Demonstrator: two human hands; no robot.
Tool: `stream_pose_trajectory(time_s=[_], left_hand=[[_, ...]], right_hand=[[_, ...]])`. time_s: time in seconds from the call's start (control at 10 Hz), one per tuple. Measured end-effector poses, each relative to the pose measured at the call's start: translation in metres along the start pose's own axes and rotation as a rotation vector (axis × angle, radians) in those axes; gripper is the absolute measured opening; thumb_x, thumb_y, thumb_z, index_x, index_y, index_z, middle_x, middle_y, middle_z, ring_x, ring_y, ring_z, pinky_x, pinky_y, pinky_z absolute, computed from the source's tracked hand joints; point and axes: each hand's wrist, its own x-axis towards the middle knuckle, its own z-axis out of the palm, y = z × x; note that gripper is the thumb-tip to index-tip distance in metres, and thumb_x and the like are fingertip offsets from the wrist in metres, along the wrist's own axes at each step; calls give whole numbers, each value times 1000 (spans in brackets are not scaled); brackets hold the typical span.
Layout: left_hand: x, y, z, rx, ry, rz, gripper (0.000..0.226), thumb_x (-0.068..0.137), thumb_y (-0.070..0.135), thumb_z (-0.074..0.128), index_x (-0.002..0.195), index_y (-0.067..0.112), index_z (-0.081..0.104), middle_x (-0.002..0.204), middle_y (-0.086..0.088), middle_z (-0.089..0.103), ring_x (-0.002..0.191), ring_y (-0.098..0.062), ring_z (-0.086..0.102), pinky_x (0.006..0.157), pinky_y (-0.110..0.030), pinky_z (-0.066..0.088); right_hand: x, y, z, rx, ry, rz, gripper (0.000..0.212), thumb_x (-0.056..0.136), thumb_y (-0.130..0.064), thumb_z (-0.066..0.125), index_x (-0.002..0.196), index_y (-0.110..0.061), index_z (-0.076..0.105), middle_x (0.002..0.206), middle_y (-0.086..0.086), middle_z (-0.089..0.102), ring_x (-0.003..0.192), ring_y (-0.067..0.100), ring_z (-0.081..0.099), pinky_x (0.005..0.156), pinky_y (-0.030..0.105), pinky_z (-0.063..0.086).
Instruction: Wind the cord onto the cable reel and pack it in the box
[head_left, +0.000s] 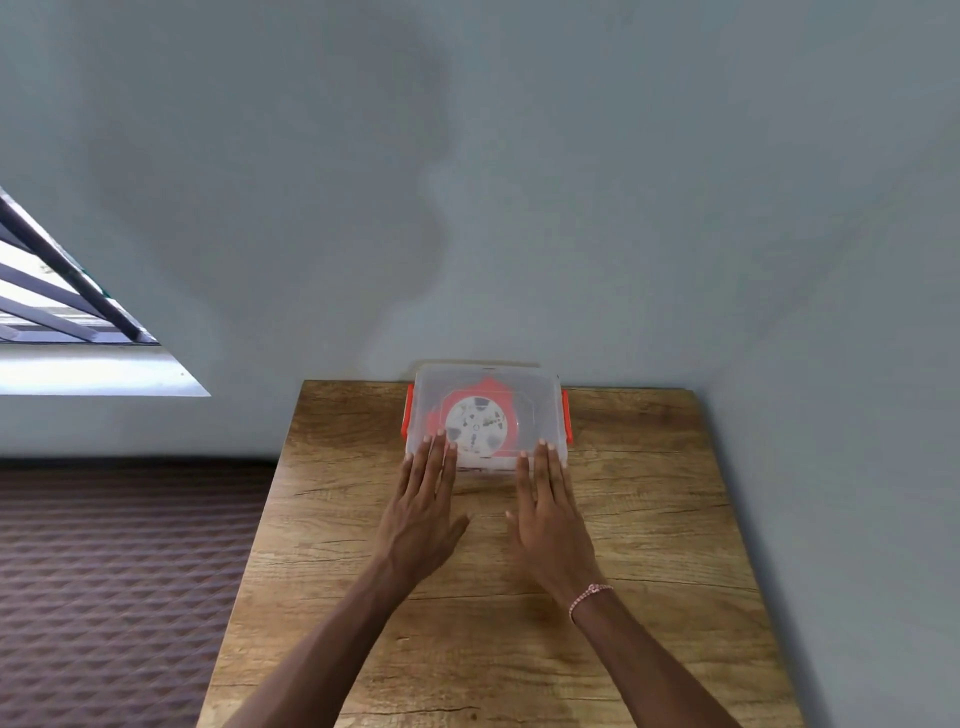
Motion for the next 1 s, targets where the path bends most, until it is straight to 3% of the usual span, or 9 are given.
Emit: stream_pose_trajectory(time_s=[0.3,0.5,0.7,0.8,0.9,1.0], left_hand=[[43,-12,-7,-3,-98,7,105,103,70,37,163,9,-24,172,-12,-33,161,-31,-27,134,-48,-6],[44,-8,-9,-34,-118,-19,108,101,69,42,164,10,-22,171,-10,-34,160,-31,-27,132,-46,-11],[49,-5,-26,-49,-172,-55,96,105,68,31,164,16,-24,168,-8,-35,162,-30,-23,129,-43,-14],[43,3,-50,-92,-28,-108,88,104,70,27,168,24,-12,172,-8,-23,165,-30,-13,131,-47,-10],[47,7,-75,-102,199,-113,88,101,70,31,170,26,-3,177,-11,-12,165,-32,-8,132,-50,-3],[61,15,-121,-52,492,-70,87,102,66,38,171,25,2,180,-11,-7,166,-34,-4,133,-55,2]], right_hand=[[42,16,-10,-37,-90,-23,77,107,-37,39,161,-3,-4,167,27,-12,156,39,-12,127,51,14],[43,15,-14,-33,-123,-35,84,104,-37,46,161,-3,-5,166,27,-13,155,39,-14,127,50,9],[52,15,-24,-41,-193,-31,80,107,-50,35,162,-9,-6,166,20,-16,157,35,-12,128,45,0],[55,12,-51,-15,-104,21,82,105,-53,37,163,-17,-9,169,12,-12,158,32,-5,128,49,1],[63,9,-76,-51,98,21,87,103,-58,39,163,-19,-9,170,12,-13,158,32,-8,127,53,0],[81,3,-124,-87,409,11,88,100,-67,33,164,-17,0,172,13,-6,158,33,-6,125,59,0]])
